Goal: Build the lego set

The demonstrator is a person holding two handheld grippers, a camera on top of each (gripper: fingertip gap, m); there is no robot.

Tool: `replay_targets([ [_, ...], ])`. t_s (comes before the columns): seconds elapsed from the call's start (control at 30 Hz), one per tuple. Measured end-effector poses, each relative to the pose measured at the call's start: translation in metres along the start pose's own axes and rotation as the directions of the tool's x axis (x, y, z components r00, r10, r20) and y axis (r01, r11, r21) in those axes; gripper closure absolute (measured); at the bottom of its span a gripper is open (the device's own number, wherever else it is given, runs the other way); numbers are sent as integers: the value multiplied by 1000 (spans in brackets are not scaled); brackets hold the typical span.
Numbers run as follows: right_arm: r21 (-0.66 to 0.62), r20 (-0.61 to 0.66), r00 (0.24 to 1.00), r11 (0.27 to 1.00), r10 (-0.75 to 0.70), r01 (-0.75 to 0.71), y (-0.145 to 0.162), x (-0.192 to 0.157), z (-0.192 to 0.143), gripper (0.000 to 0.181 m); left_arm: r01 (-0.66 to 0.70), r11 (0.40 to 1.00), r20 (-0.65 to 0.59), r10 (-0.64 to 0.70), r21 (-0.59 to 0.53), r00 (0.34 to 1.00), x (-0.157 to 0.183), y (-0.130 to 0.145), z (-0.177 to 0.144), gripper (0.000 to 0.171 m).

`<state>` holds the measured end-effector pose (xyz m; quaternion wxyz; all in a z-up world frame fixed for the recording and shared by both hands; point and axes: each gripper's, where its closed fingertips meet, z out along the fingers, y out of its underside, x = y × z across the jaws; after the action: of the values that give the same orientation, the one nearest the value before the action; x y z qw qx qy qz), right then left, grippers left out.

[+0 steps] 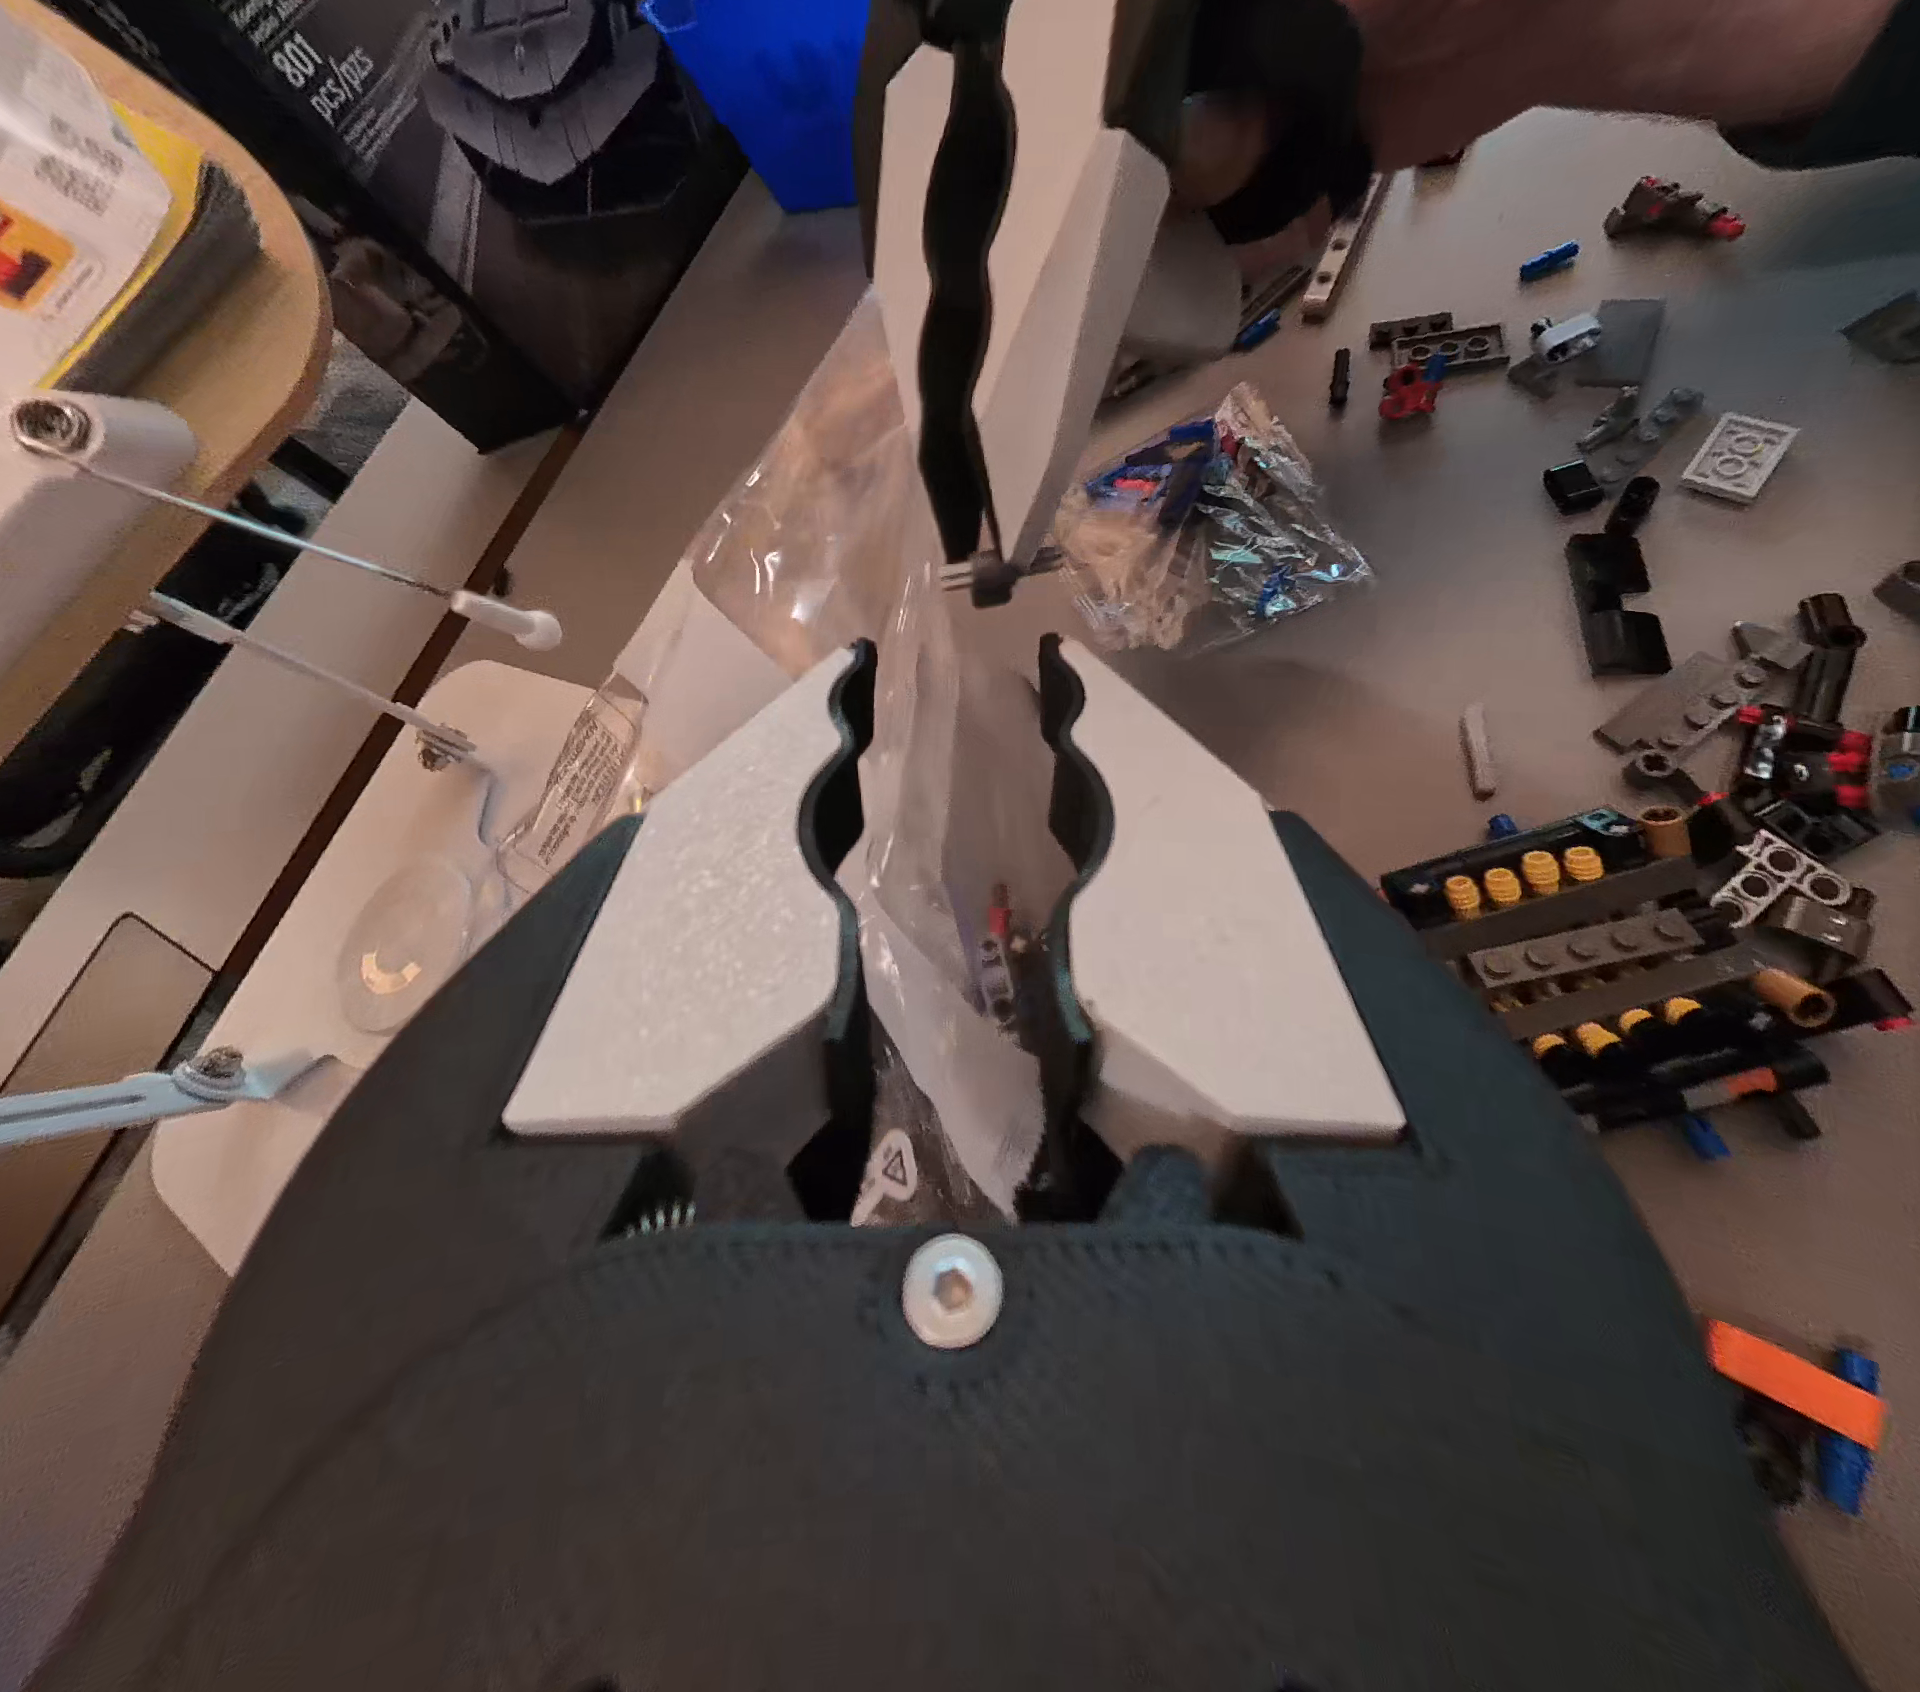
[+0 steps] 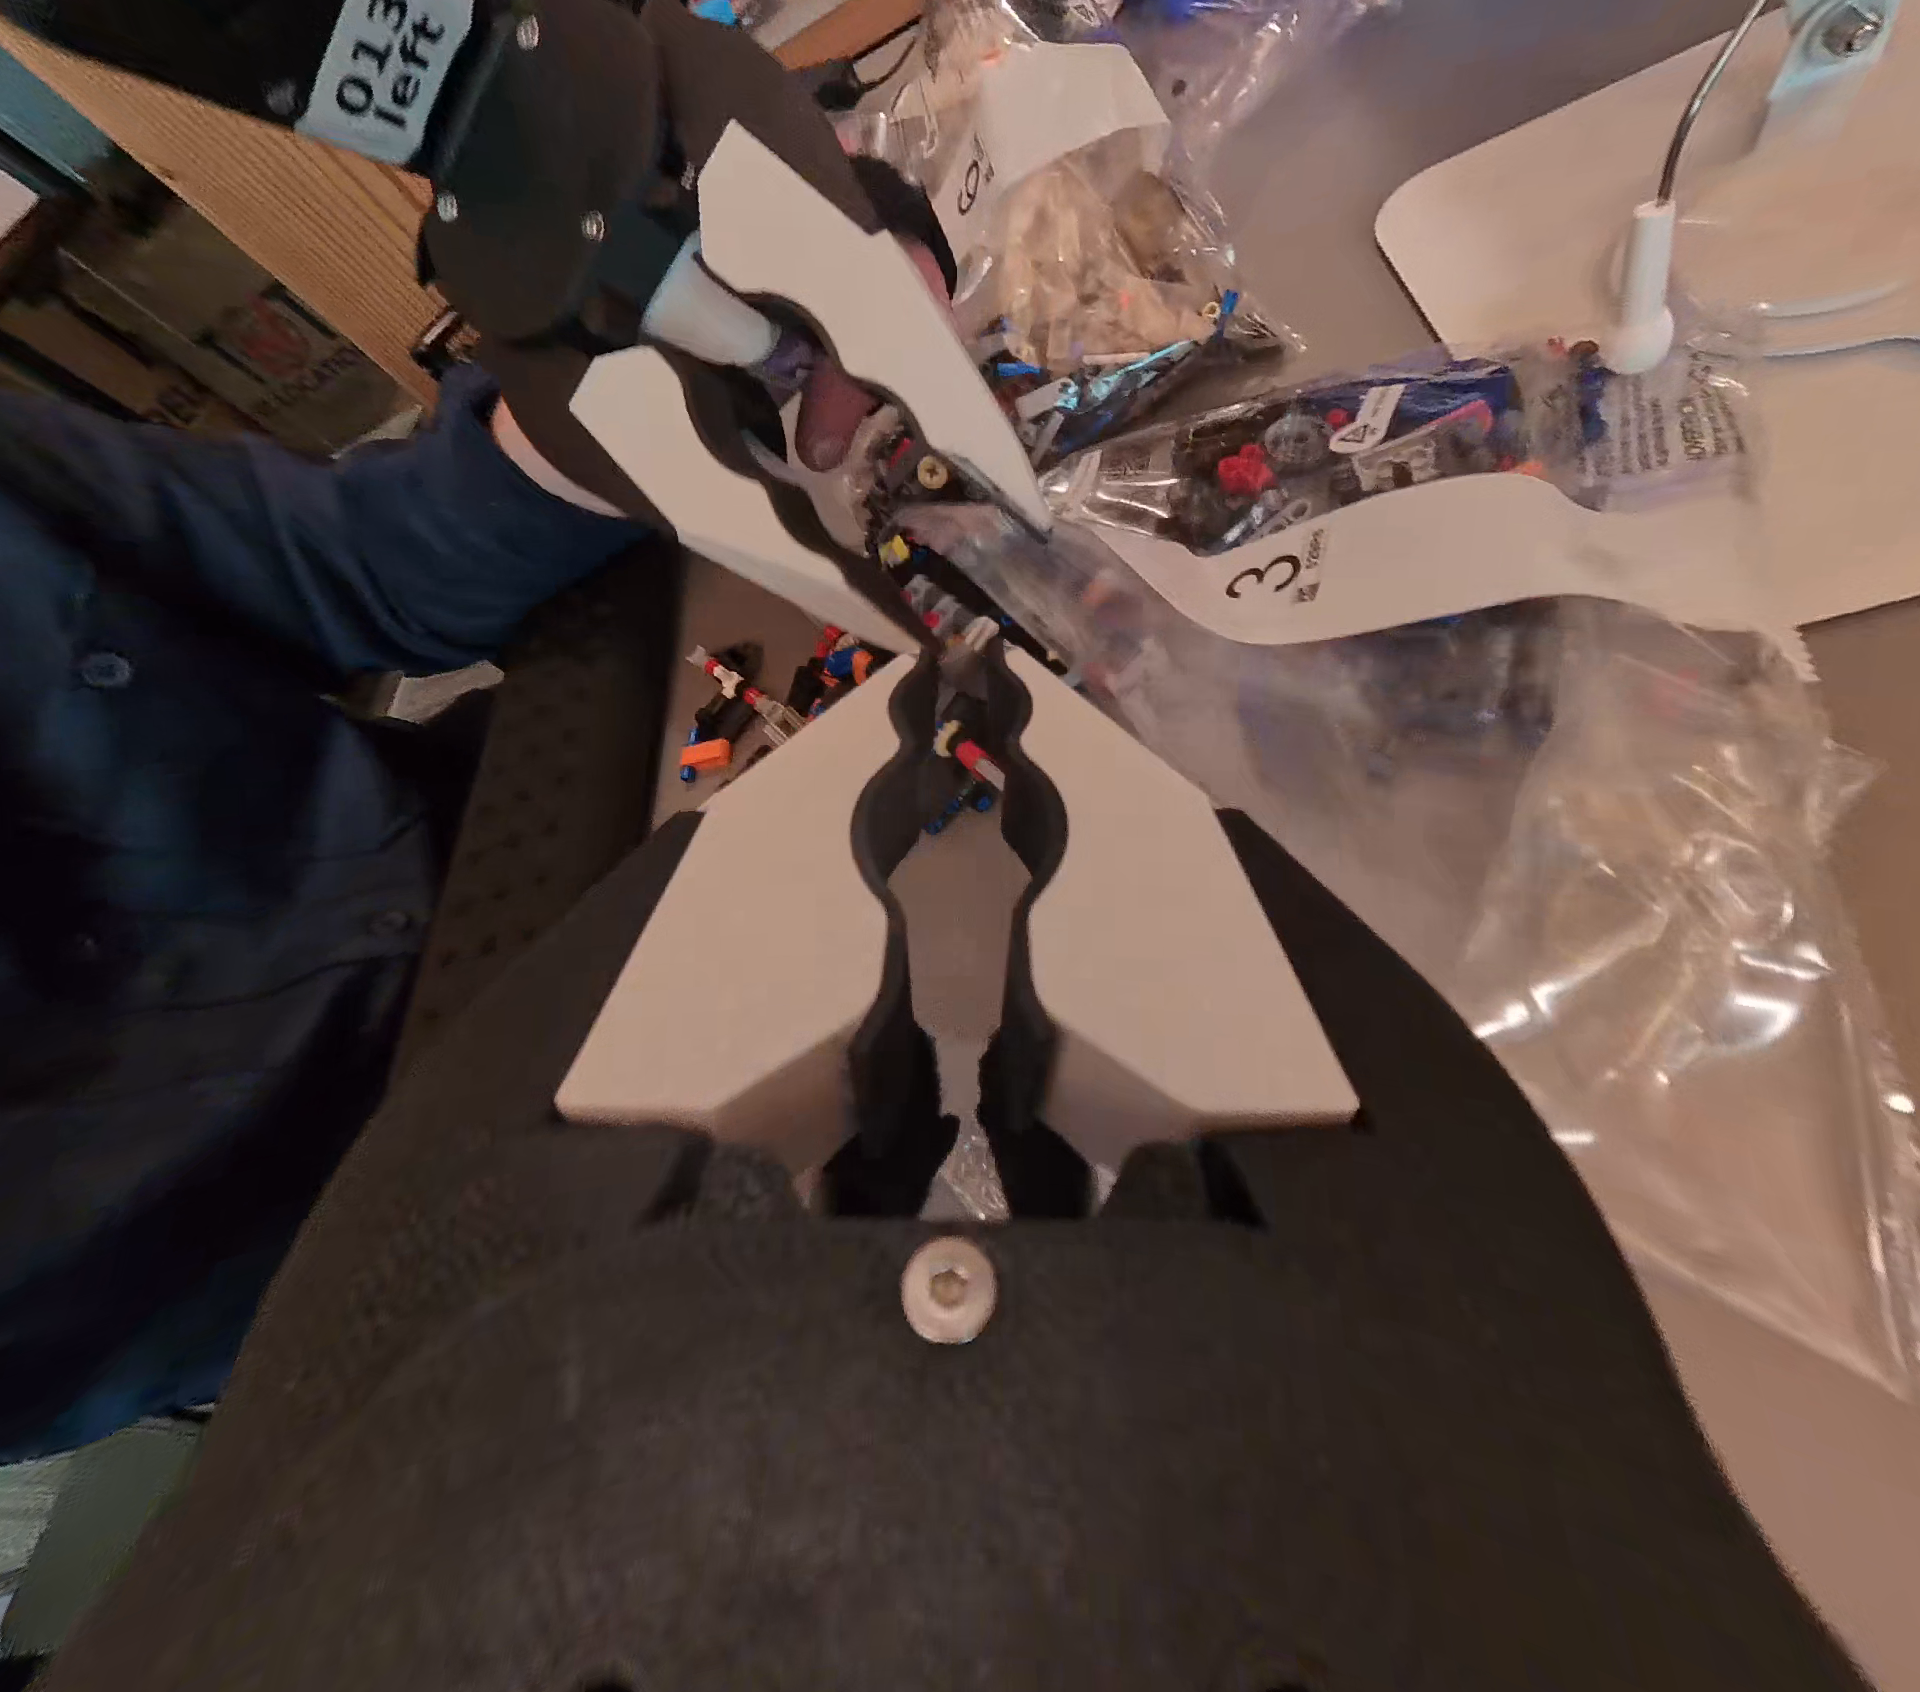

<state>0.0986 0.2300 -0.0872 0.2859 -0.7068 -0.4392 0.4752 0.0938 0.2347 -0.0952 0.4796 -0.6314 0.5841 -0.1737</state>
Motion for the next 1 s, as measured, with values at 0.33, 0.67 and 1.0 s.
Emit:
replay_targets([
  [0.33,128,-8,1000,991,27,-25,-19,3,0,176,-39,998,64,37,40,997,-3,-11,-1,146],
  [0.67,158,-60,998,987,-18,28,-26,3,0,175,-14,997,114,6,71,993,-10,-16,-2,154],
  [1.0,159,-89,995,986,-42,56,-29,1,1,176,-16,997,132,6,75,991,-12,-18,-3,157],
])
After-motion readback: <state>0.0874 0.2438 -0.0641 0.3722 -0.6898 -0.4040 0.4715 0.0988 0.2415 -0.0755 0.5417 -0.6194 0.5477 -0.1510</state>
